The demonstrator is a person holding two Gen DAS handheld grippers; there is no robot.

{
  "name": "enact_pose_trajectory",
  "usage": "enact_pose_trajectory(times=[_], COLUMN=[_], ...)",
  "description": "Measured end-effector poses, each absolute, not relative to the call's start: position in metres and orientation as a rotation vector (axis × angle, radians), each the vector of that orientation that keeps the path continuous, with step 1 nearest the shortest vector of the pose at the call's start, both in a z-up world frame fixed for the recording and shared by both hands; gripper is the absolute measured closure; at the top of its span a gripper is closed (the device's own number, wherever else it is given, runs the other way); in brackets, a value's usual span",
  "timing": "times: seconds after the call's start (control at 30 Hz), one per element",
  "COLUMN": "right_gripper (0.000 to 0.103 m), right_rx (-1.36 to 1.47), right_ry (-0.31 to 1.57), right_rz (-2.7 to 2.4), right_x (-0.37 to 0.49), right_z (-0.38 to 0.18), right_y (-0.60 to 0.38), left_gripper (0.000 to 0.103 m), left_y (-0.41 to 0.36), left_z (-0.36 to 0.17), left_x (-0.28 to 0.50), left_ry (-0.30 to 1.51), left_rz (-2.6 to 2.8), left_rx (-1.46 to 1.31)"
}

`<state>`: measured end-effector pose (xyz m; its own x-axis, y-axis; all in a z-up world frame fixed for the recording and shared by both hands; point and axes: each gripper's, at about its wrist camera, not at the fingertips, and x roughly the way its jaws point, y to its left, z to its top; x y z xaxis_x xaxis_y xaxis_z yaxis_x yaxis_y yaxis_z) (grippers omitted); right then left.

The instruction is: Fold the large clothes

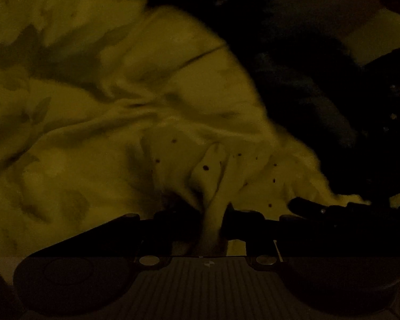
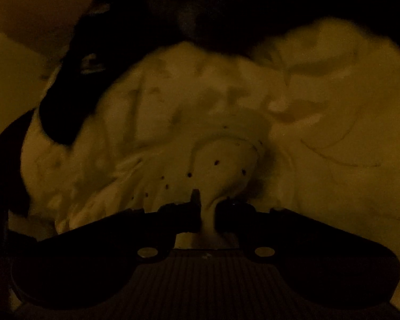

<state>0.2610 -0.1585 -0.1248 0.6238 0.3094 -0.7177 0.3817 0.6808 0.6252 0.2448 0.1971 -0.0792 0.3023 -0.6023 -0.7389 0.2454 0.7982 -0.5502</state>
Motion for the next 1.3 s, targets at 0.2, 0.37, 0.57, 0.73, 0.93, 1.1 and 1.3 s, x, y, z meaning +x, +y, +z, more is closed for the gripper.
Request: enact_pose_trajectory(times=[0.2,0.37,0.57,0.73,0.93,1.1,1.3], right_gripper=[0.092,0.092,0.092,0.092,0.079,0.042,0.011], right_rx=[0.591,0.533,0.512,0.483,0.456,0.518,0.578], right_ry=[0.794,0.702,0.708,0.715,0.771,0.939,0.879], right_rz=[-0.015,-0.059,-0.255,-0.447,-0.71,-0.867,-0.813], right_x=[0.162,0.047,-0.091,-0.148,-0.167,-0.168,-0.186], right_z=[-0.029,0.05,0.103,0.103,0.025,-0.045,-0.018], right_y=[-0.14,-0.154,-0.188,-0.238,-0.322,-0.359,-0.326], left_gripper=[0.041,0.041,0.041,0.042,0.032,0.002,0.0], left_y=[0.174,0.136,0.051,-0.058,-0.182,-0.196,-0.165], left_z=[0.0,0.059,0.092,0.081,0.014,-0.003,0.033], left_x=[0.163,0.088,0.011,-0.028,-0.043,-0.031,-0.044], left_ry=[1.019,1.026,1.03,0.986,1.032,1.091,1.041], left_rz=[-0.725,-0.958,-1.273,-1.398,-1.227,-0.943,-0.871], left_rx=[-0.284,-0.271,-0.144,-0.019,0.212,0.366,0.531])
